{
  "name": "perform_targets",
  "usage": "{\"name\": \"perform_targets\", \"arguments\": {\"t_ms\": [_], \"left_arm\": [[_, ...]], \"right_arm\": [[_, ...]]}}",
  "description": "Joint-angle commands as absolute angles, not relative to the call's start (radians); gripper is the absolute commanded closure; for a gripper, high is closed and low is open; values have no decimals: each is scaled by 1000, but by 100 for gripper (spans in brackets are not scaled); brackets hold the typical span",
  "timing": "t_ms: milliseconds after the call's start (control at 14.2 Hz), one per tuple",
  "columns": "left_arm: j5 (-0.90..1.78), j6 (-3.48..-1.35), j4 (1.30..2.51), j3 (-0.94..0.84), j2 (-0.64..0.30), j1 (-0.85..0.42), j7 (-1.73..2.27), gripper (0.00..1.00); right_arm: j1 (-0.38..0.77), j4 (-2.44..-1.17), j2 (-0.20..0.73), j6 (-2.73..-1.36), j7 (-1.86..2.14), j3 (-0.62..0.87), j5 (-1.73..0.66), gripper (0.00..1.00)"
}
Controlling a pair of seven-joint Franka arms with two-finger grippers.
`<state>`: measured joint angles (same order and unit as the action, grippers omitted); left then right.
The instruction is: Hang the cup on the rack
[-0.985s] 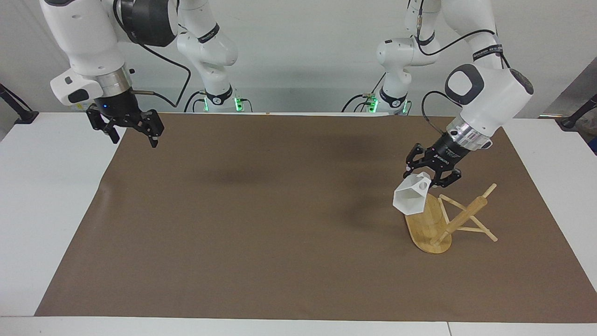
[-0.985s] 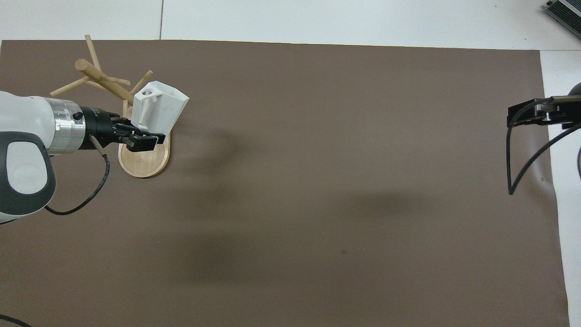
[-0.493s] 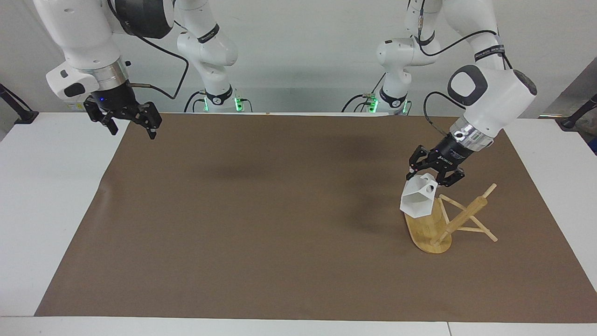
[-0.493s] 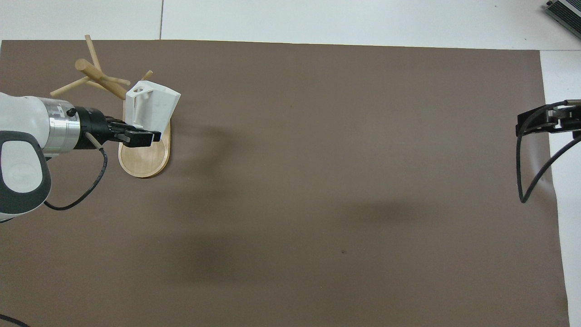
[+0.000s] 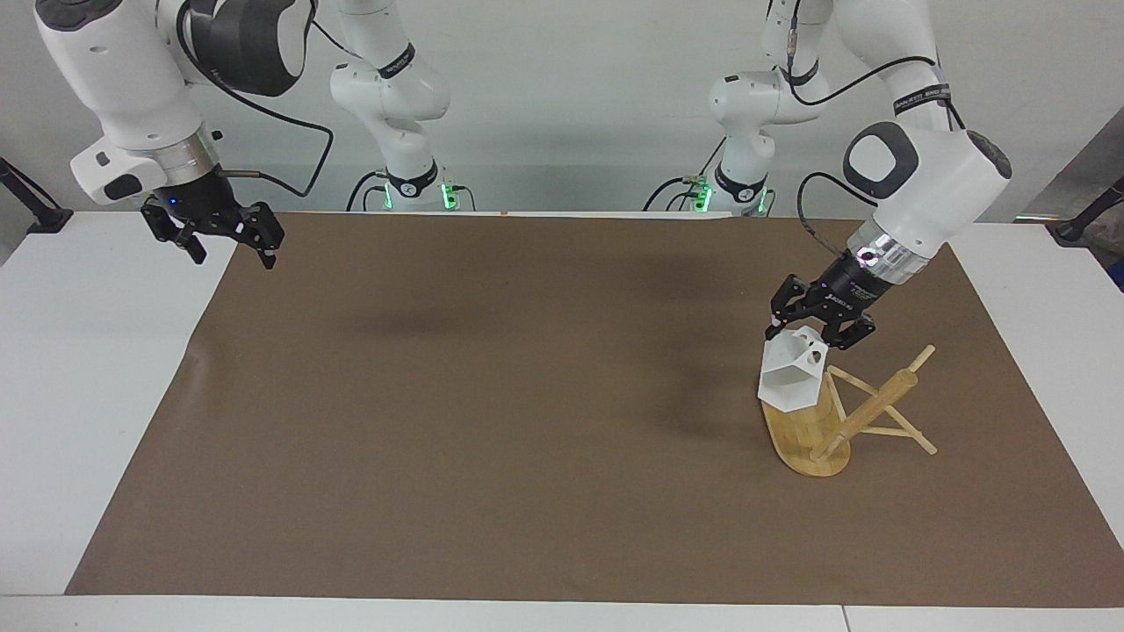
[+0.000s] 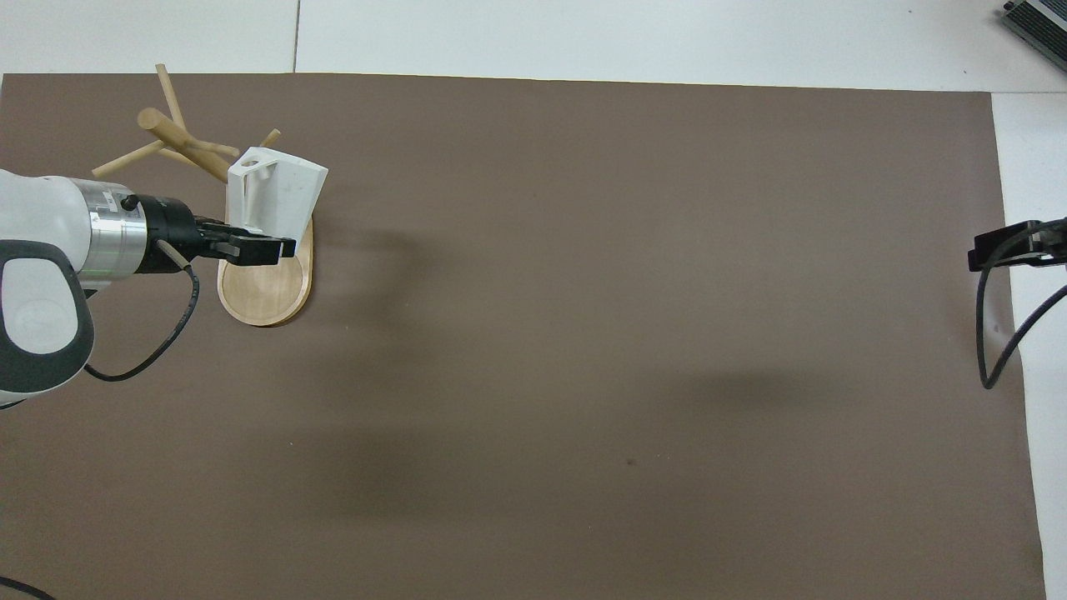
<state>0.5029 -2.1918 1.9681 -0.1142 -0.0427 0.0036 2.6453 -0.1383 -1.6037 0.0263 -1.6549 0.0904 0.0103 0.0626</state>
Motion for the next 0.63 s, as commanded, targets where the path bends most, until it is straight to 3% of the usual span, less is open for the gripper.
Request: {"name": "perform_targets", "arguments": {"t_ms": [0,563], "left_arm": [[483,-2246,1962,-114,-44,-8,2715,100],[483,-2299,1945,-114,-58,-20,2807,100]], "right_arm": [[-121,-1640,-11,-1677,109,6,41,0],[-117,-1640,-23,-1678,106,20,41,0]]}}
